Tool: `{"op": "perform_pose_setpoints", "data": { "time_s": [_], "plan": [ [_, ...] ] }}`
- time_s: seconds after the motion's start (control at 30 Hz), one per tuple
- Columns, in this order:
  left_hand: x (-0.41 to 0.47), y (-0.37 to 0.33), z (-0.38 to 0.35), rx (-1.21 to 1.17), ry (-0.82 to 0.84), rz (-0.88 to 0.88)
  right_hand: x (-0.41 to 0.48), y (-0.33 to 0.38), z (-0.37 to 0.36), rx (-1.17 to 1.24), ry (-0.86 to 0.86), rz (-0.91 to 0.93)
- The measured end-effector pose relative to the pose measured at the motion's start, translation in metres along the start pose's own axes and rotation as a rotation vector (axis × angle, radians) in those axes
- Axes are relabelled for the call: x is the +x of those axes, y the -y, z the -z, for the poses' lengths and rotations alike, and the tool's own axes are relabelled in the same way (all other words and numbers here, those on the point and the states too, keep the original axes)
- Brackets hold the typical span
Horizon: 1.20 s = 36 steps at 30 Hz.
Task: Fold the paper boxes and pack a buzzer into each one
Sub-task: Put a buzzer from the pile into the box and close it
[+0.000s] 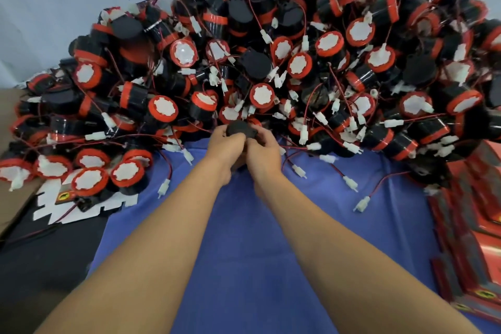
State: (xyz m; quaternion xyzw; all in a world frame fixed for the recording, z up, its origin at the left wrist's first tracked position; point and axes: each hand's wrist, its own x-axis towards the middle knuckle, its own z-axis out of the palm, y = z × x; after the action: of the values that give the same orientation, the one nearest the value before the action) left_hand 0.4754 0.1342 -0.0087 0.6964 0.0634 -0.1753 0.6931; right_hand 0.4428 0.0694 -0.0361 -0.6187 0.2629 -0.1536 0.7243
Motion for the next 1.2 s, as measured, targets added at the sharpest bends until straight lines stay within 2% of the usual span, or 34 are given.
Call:
{"op": "perform_pose_setpoints", "data": {
  "time_s": [0.13,0.2,0.33,0.43,0.53,0.63,0.77,0.93,1.07,1.2],
  "plan": [
    [-0.038,-0.006,0.015,-0.294,0.151,0.125,-0.028,0.009,0.027,0.031,-0.01,0.057],
    [-0.058,-0.007,0.023,-0.355,0.208,0.193,-0.054,0.015,0.045,0.009,-0.004,0.096],
    [-0.103,-0.003,0.03,-0.121,0.279,0.157,-0.105,0.025,0.08,-0.005,0.033,0.129],
    [-0.138,-0.007,0.043,-0.085,0.304,0.086,-0.14,0.034,0.098,0.096,0.044,0.106],
    [-0.176,-0.011,0.062,-0.024,0.425,-0.065,-0.175,0.045,0.113,0.247,0.044,0.085],
    [-0.221,-0.014,0.079,0.178,0.506,-0.244,-0.209,0.054,0.132,0.116,-0.071,0.174],
    [-0.284,-0.016,0.097,0.355,0.445,-0.407,-0.258,0.069,0.162,-0.095,-0.202,0.415],
    [-0.352,0.002,0.109,0.516,0.326,-0.566,-0.316,0.082,0.178,0.004,-0.274,0.73],
    [-0.397,0.037,0.112,0.677,0.241,-0.669,-0.357,0.08,0.184,-0.034,-0.2,0.722],
    [-0.413,0.064,0.104,0.809,0.201,-0.74,-0.382,0.067,0.183,-0.251,-0.065,0.695]
  ]
}}
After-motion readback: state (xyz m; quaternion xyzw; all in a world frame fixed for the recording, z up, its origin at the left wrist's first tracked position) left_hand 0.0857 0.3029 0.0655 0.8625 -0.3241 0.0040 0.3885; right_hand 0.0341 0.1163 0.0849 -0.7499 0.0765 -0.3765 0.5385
